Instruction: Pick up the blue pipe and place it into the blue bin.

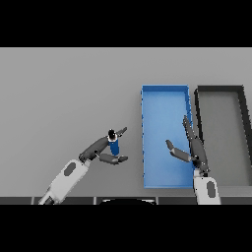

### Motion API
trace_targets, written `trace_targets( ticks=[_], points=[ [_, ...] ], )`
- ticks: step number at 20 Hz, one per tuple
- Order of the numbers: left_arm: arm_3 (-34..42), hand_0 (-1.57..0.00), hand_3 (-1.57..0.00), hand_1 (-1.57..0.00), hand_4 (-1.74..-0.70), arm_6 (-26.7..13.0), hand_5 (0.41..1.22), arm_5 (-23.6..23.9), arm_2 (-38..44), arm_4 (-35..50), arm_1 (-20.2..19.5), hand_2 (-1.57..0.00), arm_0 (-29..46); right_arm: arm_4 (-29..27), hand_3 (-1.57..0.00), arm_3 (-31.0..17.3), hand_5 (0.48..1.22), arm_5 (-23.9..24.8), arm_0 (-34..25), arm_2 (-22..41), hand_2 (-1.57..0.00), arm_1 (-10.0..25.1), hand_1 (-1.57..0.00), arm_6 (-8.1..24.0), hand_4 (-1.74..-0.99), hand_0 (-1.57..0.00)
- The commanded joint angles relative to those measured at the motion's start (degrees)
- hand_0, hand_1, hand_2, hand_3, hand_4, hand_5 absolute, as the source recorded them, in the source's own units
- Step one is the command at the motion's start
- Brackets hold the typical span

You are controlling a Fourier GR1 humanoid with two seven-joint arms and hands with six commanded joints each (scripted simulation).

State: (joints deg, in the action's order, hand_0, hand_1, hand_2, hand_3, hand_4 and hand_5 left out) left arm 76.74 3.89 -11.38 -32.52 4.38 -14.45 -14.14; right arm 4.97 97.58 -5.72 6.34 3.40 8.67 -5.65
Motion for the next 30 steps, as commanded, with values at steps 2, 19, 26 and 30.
trace_targets(
  ticks=[2, 19, 26, 30],
  points=[
    [-1.02, 0.00, -0.10, -0.03, -1.14, 2.18, 0.550, -0.61, 1.04, 1.77, 1.21, -0.11, -0.56, -0.01, 0.00, -0.03, 0.601, -0.11, -0.03, -0.02, 0.00, 0.13, 0.00, -0.03, -1.266, 0.00],
    [6.02, -1.52, -1.43, -1.53, -1.71, 6.95, 1.204, 4.62, -0.39, 2.30, 6.80, -1.53, -0.68, 1.16, 0.00, -0.79, 0.629, 0.44, -0.72, 0.02, 0.00, 0.26, 0.00, -0.12, -1.239, 0.00],
    [12.30, -1.56, -1.45, -1.56, -1.73, -0.48, 1.217, 2.58, -0.86, 4.97, 5.78, -1.56, -4.06, 1.88, 0.00, -1.39, 0.640, 0.43, 0.00, 0.13, 0.00, 0.42, 0.00, -1.83, -1.208, 0.00],
    [12.71, -1.57, -1.44, -1.57, -1.73, -1.15, 1.219, 2.22, -1.42, 4.52, 5.69, -1.57, -4.52, 1.94, 0.00, -0.21, 0.629, 0.72, 1.06, 0.25, 0.00, 0.23, 0.00, -2.21, -1.184, 0.00]
  ],
)
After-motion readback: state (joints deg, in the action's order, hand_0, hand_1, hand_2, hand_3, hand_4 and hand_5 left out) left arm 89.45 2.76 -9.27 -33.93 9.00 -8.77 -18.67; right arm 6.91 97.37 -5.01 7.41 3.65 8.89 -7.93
